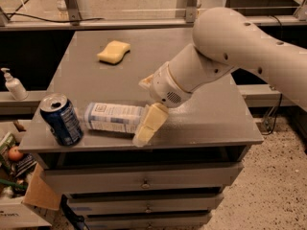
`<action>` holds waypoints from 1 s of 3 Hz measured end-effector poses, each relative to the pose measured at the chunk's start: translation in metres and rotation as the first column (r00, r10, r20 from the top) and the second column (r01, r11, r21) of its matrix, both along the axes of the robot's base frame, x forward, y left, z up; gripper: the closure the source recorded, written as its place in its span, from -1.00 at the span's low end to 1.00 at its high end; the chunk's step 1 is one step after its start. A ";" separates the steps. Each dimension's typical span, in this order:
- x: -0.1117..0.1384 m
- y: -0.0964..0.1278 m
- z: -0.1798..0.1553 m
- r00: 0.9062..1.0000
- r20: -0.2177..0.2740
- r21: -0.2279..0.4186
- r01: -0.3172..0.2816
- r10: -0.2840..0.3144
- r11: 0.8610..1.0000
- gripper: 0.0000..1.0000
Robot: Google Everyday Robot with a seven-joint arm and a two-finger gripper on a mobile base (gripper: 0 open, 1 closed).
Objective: Move blue plastic bottle near pepsi can
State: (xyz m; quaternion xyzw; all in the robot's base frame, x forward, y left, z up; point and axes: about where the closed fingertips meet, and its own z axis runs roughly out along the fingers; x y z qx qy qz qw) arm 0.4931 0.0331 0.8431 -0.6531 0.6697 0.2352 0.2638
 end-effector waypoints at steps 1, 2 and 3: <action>0.018 -0.034 0.017 0.999 0.029 0.038 0.036 -0.037 0.999 -1.00; 0.044 -0.079 0.044 0.995 0.078 0.097 0.058 -0.065 0.994 -1.00; 0.044 -0.079 0.044 0.995 0.078 0.097 0.058 -0.065 0.994 -1.00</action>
Offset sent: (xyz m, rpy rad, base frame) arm 0.0692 -0.1381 0.0620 0.1535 -0.1140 -0.0953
